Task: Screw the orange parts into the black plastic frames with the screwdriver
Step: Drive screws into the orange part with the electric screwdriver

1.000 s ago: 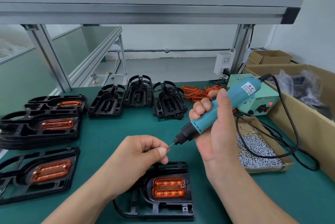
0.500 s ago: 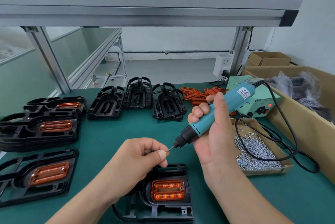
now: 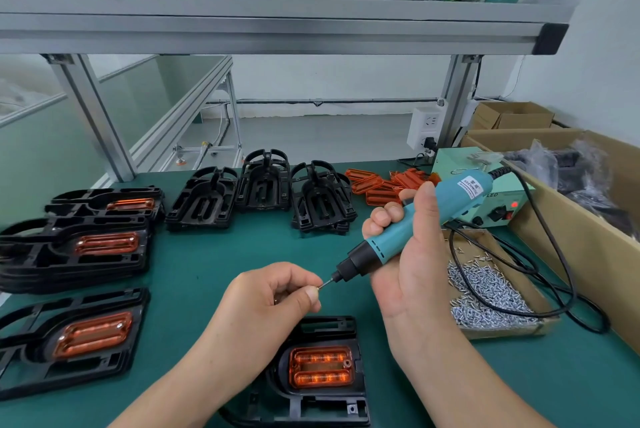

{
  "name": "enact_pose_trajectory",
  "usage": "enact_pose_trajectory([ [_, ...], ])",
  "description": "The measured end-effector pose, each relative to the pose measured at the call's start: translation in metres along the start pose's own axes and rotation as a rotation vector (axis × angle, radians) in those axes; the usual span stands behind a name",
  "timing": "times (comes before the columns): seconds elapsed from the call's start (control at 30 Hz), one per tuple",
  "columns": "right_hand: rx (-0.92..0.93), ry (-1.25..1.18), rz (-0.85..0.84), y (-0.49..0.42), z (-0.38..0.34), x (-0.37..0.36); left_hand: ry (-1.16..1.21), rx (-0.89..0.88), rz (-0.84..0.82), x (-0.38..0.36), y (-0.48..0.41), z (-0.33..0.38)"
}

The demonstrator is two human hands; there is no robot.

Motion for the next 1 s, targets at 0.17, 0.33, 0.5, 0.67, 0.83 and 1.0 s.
enact_pose_trajectory([
  [0.17, -0.030, -0.016, 0.008, -0.002, -0.001, 0.001, 0.035, -0.007, -0.009, 0.000, 0.000, -0.001],
  [0.33, -0.047, -0.029, -0.007, -0.003, -0.002, 0.001, 0.050, -0.011, -0.030, 0.000, 0.001, -0.002],
  [0.5, -0.062, -0.038, -0.030, -0.004, -0.003, 0.000, 0.074, -0.022, -0.100, 0.002, 0.002, 0.003],
  [0.67, -0.097, -0.034, -0.051, -0.005, -0.005, 0.001, 0.089, 0.000, -0.107, 0.013, -0.001, 0.007],
  [0.83, -0.126, 0.082, -0.137, -0.008, -0.011, 0.000, -0.377, -0.063, -0.136, 0.026, -0.002, 0.001],
  [1.0, -0.207, 0.180, -0.289, -0.008, -0.014, -0.001, -0.757, -0.205, -0.159, 0.021, 0.000, 0.002],
])
Point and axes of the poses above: each hand's wrist, its own y-axis away from the middle knuckle, its own x-axis out of the back of the hand, z = x × y, the point moved 2 cm from there along -y, towards the middle knuckle, and after that the axes turned 3 degrees about z, right-handed, at the moved point
